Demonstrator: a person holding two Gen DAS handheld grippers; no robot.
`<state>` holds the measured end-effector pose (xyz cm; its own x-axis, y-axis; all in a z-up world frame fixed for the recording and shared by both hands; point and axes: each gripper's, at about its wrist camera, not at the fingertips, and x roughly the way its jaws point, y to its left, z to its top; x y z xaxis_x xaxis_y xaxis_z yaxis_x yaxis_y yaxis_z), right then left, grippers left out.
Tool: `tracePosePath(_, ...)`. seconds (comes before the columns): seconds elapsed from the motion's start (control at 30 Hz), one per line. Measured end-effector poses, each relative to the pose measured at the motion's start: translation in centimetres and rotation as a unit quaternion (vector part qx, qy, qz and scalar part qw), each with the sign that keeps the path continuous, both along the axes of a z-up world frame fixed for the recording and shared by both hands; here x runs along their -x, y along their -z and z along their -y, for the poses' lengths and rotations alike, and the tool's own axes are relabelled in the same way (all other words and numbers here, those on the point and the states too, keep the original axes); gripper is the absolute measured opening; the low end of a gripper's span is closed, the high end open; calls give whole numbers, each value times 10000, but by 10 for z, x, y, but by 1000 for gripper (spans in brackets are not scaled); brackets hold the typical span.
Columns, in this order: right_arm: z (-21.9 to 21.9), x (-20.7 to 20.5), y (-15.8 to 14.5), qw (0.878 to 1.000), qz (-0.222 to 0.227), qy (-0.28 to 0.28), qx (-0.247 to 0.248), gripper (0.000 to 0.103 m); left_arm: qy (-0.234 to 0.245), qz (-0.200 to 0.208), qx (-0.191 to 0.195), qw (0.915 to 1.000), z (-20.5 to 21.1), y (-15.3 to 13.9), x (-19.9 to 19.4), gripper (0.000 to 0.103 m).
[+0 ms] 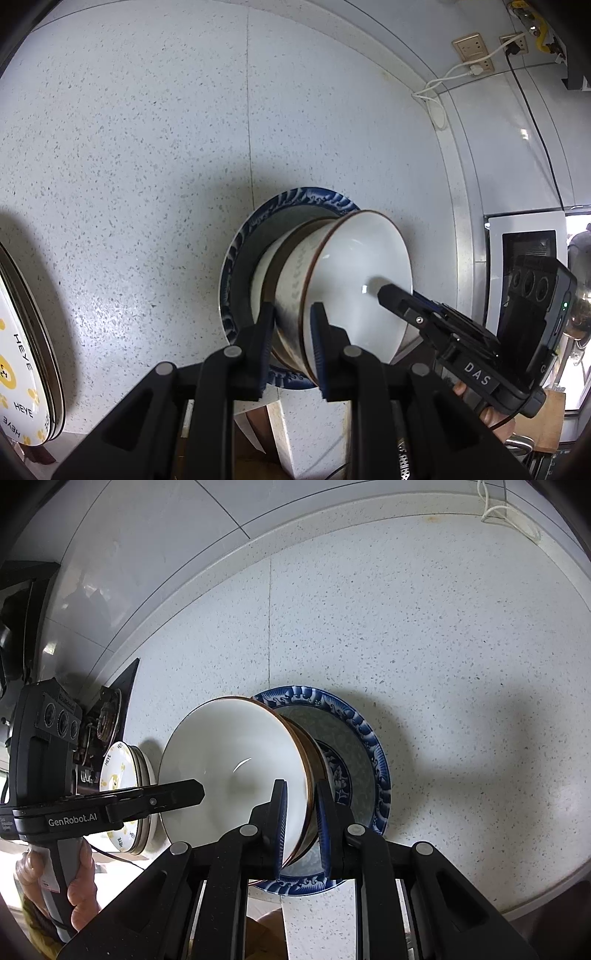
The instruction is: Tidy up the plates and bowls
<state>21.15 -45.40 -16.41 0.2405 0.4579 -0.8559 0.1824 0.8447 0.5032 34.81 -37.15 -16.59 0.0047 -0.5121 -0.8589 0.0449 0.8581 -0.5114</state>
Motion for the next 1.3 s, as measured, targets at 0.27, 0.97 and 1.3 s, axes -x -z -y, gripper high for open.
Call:
tracePosePath(0.27, 13, 4, -9, 9997, 134, 167, 107, 23, -36, 373, -269, 9989, -4, -10, -3, 29)
tracePosePath(0.97, 75, 77, -46, 9919, 855, 838, 414, 69, -774, 1260, -8, 9890, -87, -33, 23, 67)
tracePosePath(1.3, 61, 96, -33, 9937, 732, 748, 410, 74, -227, 1514, 219, 9880, -83, -30, 41, 88)
